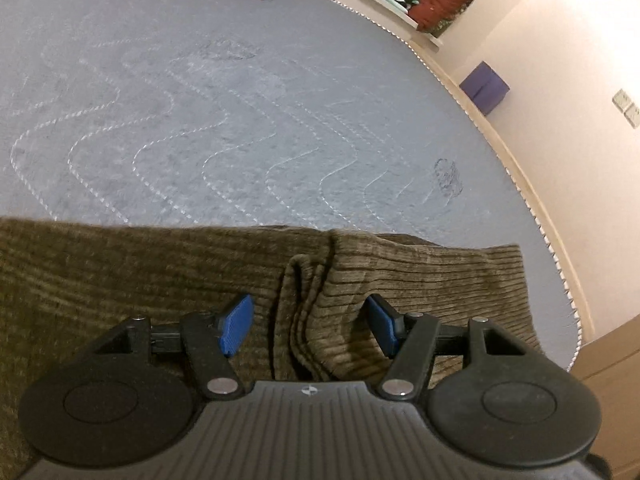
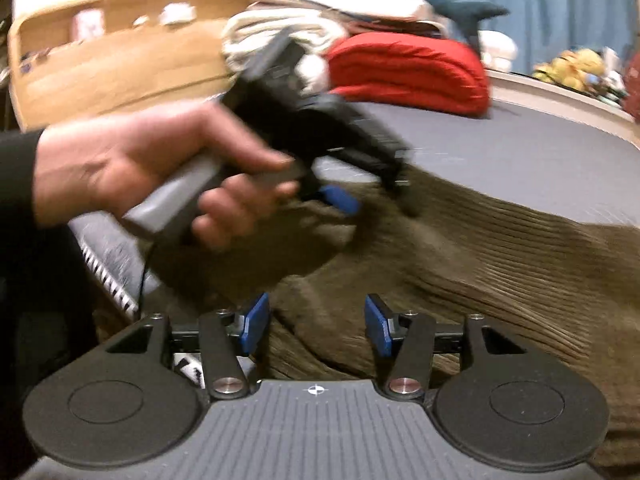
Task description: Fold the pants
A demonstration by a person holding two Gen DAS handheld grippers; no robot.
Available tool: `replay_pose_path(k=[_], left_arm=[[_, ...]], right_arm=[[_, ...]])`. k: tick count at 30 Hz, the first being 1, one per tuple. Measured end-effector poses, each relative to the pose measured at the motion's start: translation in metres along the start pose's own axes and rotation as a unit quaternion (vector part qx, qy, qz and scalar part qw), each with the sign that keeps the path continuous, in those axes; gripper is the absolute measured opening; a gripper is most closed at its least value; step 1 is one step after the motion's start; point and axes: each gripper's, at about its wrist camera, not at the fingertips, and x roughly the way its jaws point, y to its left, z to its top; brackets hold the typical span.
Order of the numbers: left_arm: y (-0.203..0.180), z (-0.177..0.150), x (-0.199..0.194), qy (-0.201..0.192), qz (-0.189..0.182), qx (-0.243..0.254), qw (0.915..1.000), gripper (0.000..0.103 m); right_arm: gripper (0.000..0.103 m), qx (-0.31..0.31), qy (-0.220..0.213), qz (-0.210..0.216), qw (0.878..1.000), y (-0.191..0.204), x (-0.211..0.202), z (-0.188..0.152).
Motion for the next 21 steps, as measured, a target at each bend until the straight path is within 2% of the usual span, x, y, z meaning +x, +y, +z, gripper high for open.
replay_pose_path(k=[1, 2, 3, 4, 5, 7, 10, 12, 13, 15, 16, 18, 19, 21], left_arm=[[-0.003, 0.000, 0.000, -0.002, 0.007, 0.009, 0.9999, 0.062], [-0.007, 0.000, 0.000, -0.005, 0.013, 0.021, 0.9997, 0.048], [-0.011, 0.000, -0.002, -0.009, 0.015, 0.040, 0.9991, 0.042], [-0.017, 0.000, -0.005, -0.016, 0.020, 0.060, 0.9979, 0.032], [-0.023, 0.000, -0.010, -0.030, 0.021, 0.079, 0.9962, 0.023], [-0.027, 0.001, -0.028, -0.064, -0.003, 0.090, 0.9939, 0.019], [-0.022, 0.009, -0.050, -0.119, -0.026, 0.088, 0.9887, 0.019], [-0.012, 0.012, -0.044, -0.113, -0.016, 0.069, 0.9912, 0.019], [-0.004, 0.013, -0.035, -0.095, 0.001, 0.051, 0.9942, 0.022], [0.011, 0.014, -0.017, -0.052, 0.044, 0.024, 0.9974, 0.034], [0.019, 0.014, -0.015, -0.052, 0.058, 0.005, 0.9969, 0.050], [0.027, 0.017, -0.028, -0.085, 0.074, -0.026, 0.9932, 0.050], [0.026, 0.019, -0.038, -0.106, 0.082, -0.023, 0.9906, 0.050], [0.019, 0.020, -0.055, -0.146, 0.073, -0.007, 0.9866, 0.050]], right_arm=[[0.055, -0.012, 0.005, 0.001, 1.000, 0.004, 0.005, 0.002], [0.054, -0.020, 0.009, -0.003, 1.000, 0.007, 0.008, 0.001], [0.050, -0.029, 0.016, -0.008, 0.999, 0.015, 0.011, 0.000], [0.033, -0.039, 0.020, -0.008, 0.999, 0.019, 0.016, 0.001], [0.027, -0.046, 0.017, -0.008, 0.999, 0.022, 0.011, 0.000], [0.019, -0.073, -0.008, -0.026, 0.997, 0.024, 0.011, 0.009], [0.017, -0.103, -0.070, -0.039, 0.991, 0.033, -0.004, 0.019], [0.016, -0.120, -0.089, -0.037, 0.988, 0.041, -0.010, 0.018], [0.016, -0.129, -0.077, -0.036, 0.988, 0.044, -0.006, 0.015], [0.016, -0.142, -0.011, -0.024, 0.989, 0.045, 0.014, 0.005], [0.016, -0.148, 0.013, -0.030, 0.988, 0.045, 0.021, -0.002], [0.017, -0.148, 0.012, -0.033, 0.988, 0.048, 0.016, -0.003], [0.017, -0.136, 0.004, -0.025, 0.990, 0.047, 0.010, -0.001], [0.019, -0.084, -0.027, -0.007, 0.996, 0.034, -0.010, 0.006]])
